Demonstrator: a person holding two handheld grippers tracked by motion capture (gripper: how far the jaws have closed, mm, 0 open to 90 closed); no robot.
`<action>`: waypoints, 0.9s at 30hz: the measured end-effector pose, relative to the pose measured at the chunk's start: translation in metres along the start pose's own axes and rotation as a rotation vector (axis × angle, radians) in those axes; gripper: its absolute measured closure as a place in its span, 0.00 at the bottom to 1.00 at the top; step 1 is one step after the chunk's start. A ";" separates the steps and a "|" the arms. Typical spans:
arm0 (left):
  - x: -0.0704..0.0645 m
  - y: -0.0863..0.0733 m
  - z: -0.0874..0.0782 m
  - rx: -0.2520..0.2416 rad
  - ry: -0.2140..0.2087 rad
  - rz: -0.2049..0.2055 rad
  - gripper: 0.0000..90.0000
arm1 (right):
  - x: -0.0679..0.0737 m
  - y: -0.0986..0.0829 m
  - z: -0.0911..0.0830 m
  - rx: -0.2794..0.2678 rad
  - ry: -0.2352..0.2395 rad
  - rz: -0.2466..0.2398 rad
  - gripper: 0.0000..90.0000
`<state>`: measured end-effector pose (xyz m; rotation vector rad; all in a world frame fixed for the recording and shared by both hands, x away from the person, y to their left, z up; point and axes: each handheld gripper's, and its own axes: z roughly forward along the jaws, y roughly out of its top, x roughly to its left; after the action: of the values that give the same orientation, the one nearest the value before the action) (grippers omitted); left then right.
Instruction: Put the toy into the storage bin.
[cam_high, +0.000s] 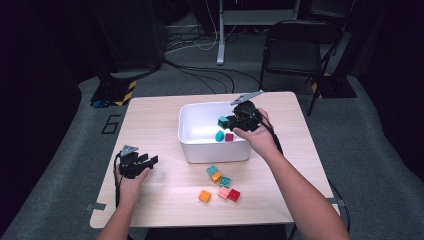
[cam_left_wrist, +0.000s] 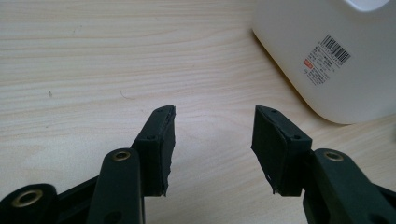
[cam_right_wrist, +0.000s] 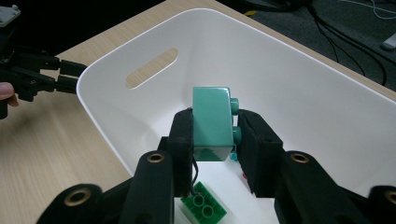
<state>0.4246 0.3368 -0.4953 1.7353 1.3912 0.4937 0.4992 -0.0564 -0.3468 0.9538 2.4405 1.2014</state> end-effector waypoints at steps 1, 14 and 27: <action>0.000 0.000 0.000 0.004 -0.002 0.001 0.54 | 0.000 0.002 0.003 0.005 -0.002 -0.004 0.75; 0.003 0.000 -0.002 0.005 -0.004 -0.005 0.54 | -0.007 0.029 0.039 0.049 0.004 -0.019 0.74; 0.003 0.000 -0.002 0.007 -0.005 -0.010 0.55 | -0.010 0.033 0.071 0.065 0.001 -0.010 0.74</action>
<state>0.4243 0.3405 -0.4952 1.7337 1.3990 0.4795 0.5558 -0.0049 -0.3665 0.9570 2.4961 1.1260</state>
